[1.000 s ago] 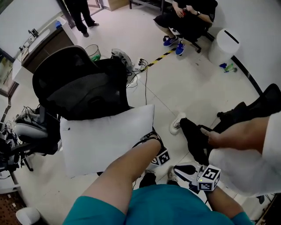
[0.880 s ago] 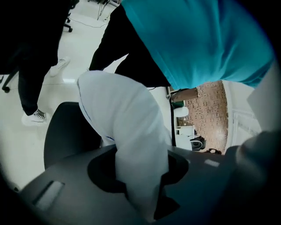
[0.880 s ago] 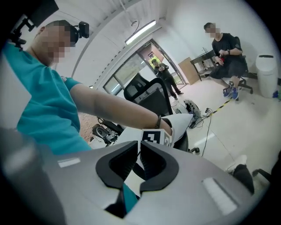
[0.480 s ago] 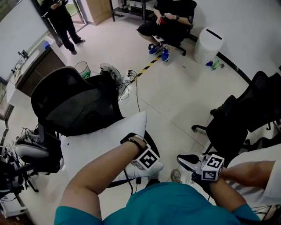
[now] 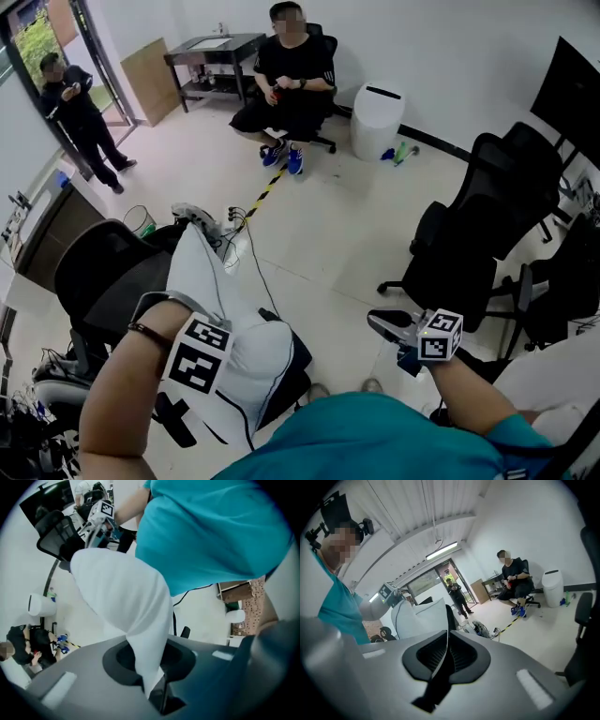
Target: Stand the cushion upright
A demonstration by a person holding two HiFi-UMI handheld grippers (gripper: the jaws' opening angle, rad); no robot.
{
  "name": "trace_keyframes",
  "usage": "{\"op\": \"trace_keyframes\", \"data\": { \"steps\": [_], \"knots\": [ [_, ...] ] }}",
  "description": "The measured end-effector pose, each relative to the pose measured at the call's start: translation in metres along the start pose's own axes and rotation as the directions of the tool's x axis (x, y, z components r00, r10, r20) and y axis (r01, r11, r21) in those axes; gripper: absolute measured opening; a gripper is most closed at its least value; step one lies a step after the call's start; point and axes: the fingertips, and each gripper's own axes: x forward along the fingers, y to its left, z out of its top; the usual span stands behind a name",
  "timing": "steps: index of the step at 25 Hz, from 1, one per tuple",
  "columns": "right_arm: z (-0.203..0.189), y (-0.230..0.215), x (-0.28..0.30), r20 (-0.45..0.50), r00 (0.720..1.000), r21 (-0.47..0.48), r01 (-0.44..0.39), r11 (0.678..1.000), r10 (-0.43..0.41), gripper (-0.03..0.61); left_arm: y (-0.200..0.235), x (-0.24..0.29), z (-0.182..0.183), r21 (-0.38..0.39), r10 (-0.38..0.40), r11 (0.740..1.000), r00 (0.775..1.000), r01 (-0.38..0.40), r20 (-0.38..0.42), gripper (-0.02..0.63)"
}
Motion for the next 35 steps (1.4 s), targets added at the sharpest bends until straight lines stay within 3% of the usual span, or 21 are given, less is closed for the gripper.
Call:
{"op": "trace_keyframes", "data": {
  "steps": [2, 6, 14, 23, 30, 35],
  "knots": [
    [0.005, -0.008, -0.021, 0.043, 0.998, 0.003, 0.045, 0.999, -0.045, 0.021, 0.010, -0.033, 0.002, 0.001, 0.084, 0.996, 0.996, -0.084, 0.030, 0.063],
    [0.012, -0.025, -0.078, 0.129, 0.983, 0.028, 0.124, 0.992, -0.127, 0.021, 0.043, -0.079, 0.043, 0.038, 0.200, 0.978, 0.974, -0.205, 0.110, 0.058],
    [0.013, -0.067, -0.238, 0.292, 0.916, 0.078, 0.263, 0.962, -0.274, 0.021, 0.119, -0.136, 0.159, 0.142, 0.194, 0.968, 0.975, -0.208, 0.110, 0.057],
    [-0.013, -0.119, -0.437, 0.365, 0.857, 0.096, 0.353, 0.931, -0.363, 0.021, 0.246, -0.189, 0.301, 0.079, 0.248, 0.964, 0.965, -0.255, 0.090, 0.057],
    [-0.043, -0.145, -0.563, 0.419, 0.765, 0.166, 0.465, 0.870, -0.489, 0.021, 0.347, -0.238, 0.404, 0.111, 0.286, 0.947, 0.949, -0.301, 0.131, 0.057],
    [-0.061, -0.156, -0.618, 0.443, 0.684, 0.233, 0.537, 0.811, -0.580, 0.021, 0.419, -0.265, 0.483, 0.196, 0.279, 0.929, 0.943, -0.313, 0.183, 0.054]
  ]
}}
